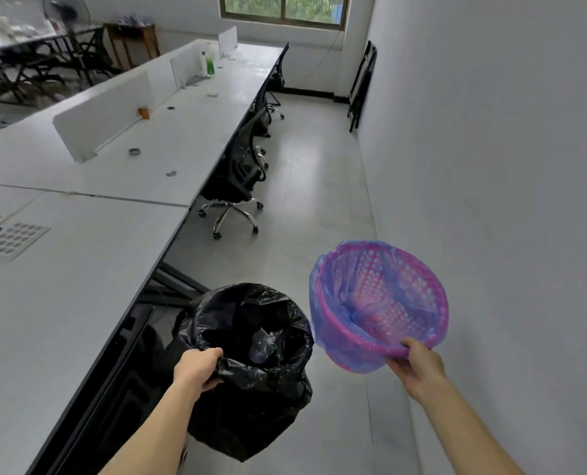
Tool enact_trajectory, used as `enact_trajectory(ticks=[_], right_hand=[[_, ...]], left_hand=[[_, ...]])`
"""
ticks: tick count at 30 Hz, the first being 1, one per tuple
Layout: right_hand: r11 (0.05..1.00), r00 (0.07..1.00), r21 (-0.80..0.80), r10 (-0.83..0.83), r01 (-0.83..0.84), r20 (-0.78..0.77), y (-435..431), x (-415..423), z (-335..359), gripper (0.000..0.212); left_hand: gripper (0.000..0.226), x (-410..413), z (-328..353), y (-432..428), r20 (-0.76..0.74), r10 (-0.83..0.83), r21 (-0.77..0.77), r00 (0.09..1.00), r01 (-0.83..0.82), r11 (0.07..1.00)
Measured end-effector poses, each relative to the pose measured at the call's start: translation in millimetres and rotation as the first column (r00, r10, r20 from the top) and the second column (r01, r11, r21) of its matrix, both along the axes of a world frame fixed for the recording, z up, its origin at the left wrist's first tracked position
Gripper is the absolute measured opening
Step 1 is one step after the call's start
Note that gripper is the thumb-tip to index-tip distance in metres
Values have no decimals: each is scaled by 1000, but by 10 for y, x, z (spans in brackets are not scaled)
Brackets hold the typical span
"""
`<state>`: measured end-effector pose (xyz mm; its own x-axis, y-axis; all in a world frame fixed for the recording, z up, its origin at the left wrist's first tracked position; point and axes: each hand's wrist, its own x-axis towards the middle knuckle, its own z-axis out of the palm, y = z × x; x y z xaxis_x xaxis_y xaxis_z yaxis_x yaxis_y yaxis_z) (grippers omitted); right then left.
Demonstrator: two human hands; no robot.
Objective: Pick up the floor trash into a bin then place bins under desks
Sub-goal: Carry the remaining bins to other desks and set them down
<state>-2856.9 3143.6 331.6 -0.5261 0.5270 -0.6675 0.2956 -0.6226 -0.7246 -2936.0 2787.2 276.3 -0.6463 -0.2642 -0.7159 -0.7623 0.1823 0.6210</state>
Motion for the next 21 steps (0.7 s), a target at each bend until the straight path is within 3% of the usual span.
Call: enact_trajectory(ticks=[8,13,21], right_hand=[[999,999,16,-39,38,14,672,-1725,-152,15],[996,997,-43,78,-78,8,1152,-3169,-330,11],[983,984,37,178,-178,19,1992,-5433,-114,19]], left_hand=[[19,-1833,72,637,3,-36,-22,999,36,999],[24,-3144,-53,1055,-6,-11,-57,1000,11,998],[24,-5084,112,1740,-40,67,-106,997,-71,992]])
